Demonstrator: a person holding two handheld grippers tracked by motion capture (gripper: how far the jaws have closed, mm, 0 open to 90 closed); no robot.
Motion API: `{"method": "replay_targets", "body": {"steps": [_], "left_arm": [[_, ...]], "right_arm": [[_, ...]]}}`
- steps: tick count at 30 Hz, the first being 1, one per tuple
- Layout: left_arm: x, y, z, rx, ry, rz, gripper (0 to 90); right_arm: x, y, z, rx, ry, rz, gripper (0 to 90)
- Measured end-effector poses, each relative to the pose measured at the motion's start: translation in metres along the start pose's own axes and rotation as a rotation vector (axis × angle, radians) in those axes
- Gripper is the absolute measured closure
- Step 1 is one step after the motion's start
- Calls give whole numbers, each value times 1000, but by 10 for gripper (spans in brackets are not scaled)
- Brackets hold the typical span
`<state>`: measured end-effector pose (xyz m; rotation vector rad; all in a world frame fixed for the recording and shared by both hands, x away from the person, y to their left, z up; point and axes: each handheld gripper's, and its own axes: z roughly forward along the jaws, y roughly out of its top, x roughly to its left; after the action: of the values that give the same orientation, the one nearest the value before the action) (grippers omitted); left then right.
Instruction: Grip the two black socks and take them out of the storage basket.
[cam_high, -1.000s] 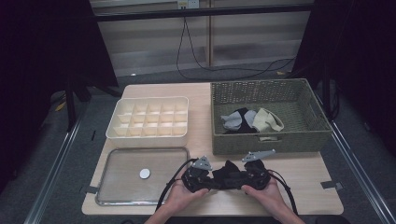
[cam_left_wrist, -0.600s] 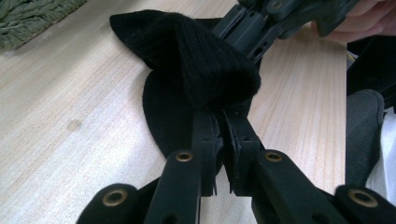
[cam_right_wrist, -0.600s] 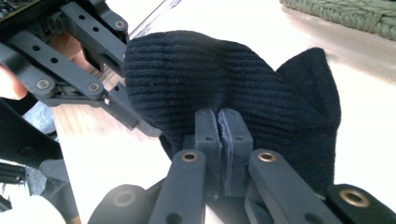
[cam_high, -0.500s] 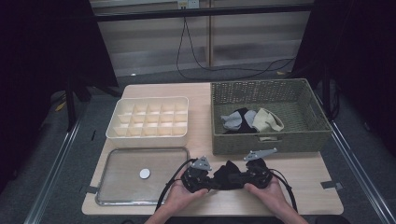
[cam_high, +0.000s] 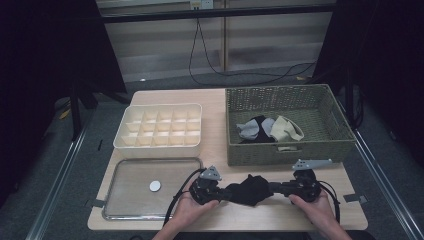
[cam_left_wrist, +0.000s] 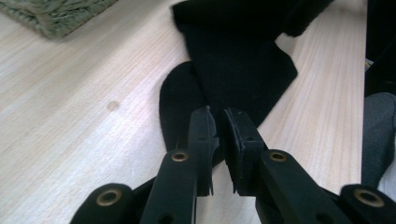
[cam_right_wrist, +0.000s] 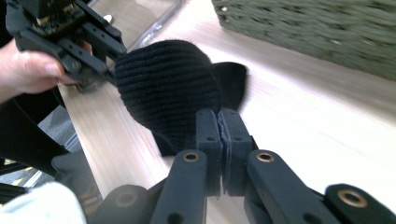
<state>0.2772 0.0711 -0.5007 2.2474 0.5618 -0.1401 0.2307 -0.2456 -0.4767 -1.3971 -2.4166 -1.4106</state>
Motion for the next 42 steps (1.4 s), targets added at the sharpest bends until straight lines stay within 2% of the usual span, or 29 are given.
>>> {"method": "replay_targets", "body": {"steps": [2, 3, 6, 10, 14, 18, 19, 20, 22, 28, 31, 33, 38, 42], "left_arm": [[1, -1, -1, -4, 24, -4, 811], [3, -1, -2, 1, 10, -1, 811], [4, -2, -3, -3, 14, -10, 812], [4, -2, -4, -5, 15, -15, 812], [5, -3, -5, -4, 17, -19, 805], [6, -4, -8, -4, 21, -25, 789], [6, -5, -9, 2, 42, -23, 786], [7, -5, -10, 5, 26, -24, 783], [7, -6, -10, -3, 23, -28, 772], [7, -6, -14, 8, 34, -22, 740], [9, -7, -19, -8, 40, -43, 731], [9, -8, -21, -29, 30, -52, 726], [5, -1, -23, -43, 13, -39, 728], [-1, 9, -25, -63, -6, -17, 742]], "right_arm": [[-4, -5, -7, -4, -13, 8, 883], [-6, -6, -10, -7, -18, 8, 884], [-11, -12, -18, -10, -27, 11, 884], [-14, -15, -20, 1, -48, 16, 882], [-17, -15, -19, -5, -47, 22, 847], [-17, -16, -21, -12, -56, 27, 821], [-17, -16, -22, -15, -57, 31, 819], [-17, -16, -22, -16, -56, 30, 817], [-17, -16, -23, -24, -59, 37, 805], [-13, -13, -23, -39, -47, 28, 804], [-7, -11, -26, -64, -55, 32, 806], [-1, -10, -30, -86, -34, 20, 807], [0, -11, -19, -40, -37, 2, 798], [1, -2, -8, -28, -24, -15, 778]]}}
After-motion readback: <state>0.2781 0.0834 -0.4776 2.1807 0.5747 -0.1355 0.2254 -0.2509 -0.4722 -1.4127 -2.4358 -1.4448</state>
